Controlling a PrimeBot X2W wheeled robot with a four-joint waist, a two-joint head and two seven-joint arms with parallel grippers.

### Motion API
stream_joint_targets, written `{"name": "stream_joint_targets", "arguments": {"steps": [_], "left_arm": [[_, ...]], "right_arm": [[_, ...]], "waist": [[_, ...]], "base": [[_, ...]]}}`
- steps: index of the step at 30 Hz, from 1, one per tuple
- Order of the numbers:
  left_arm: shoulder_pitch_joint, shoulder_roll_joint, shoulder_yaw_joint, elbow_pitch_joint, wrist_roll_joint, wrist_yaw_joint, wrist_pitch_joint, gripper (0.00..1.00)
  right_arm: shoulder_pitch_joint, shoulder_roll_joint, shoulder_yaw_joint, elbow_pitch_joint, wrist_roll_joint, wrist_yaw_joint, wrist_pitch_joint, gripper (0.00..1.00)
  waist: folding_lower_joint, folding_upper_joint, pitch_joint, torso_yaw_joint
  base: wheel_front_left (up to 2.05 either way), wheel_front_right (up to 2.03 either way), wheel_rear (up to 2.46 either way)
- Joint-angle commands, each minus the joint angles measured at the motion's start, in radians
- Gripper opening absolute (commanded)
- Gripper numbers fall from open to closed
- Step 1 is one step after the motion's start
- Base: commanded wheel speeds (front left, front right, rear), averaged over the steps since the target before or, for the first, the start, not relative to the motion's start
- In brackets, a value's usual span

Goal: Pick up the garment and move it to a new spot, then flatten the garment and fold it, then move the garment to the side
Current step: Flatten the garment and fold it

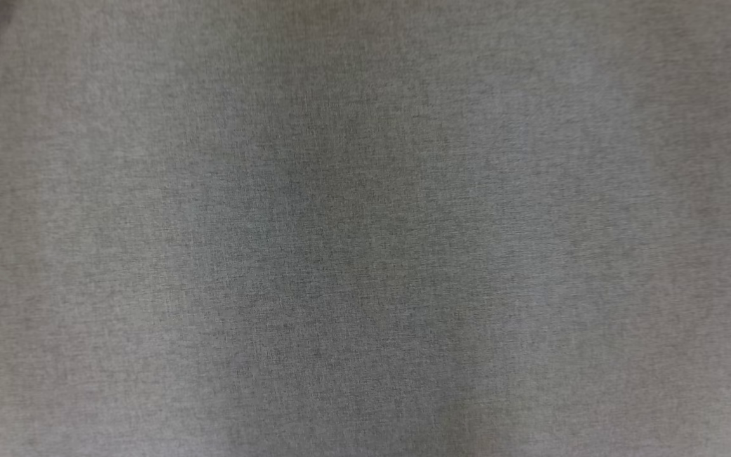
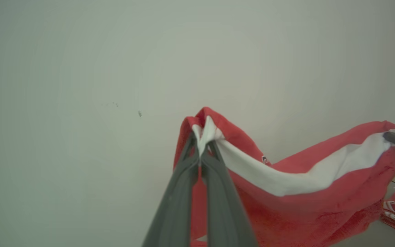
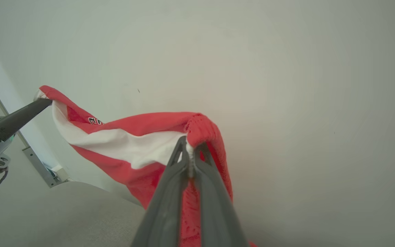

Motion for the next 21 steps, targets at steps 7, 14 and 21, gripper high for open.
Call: {"name": "stream_joint_targets", "arguments": {"steps": [7, 14, 21], "left_arm": [[0.340, 0.062, 0.005, -0.160, -0.050, 0.039, -0.077, 0.00], [1.000, 0.028, 0.178, -0.468, 0.013, 0.172, -0.086, 0.00], [1.392, -0.069, 0.353, -0.513, 0.078, 0.145, -0.086, 0.00]], "right_arm": [[0.325, -0.144, 0.067, -0.177, 0.106, -0.003, -0.138, 0.00], [0.782, -0.260, 0.104, -0.370, 0.147, -0.003, -0.218, 0.00], [1.086, -0.226, 0.015, -0.426, 0.118, -0.003, -0.221, 0.00]], "waist": [[-0.0002, -0.0002, -0.083, 0.000], [-0.0002, -0.0002, -0.202, 0.001], [-0.0002, -0.0002, -0.299, -0.009]], "base": [[0.00, 0.00, 0.00], [0.00, 0.00, 0.00], [0.00, 0.00, 0.00]]}}
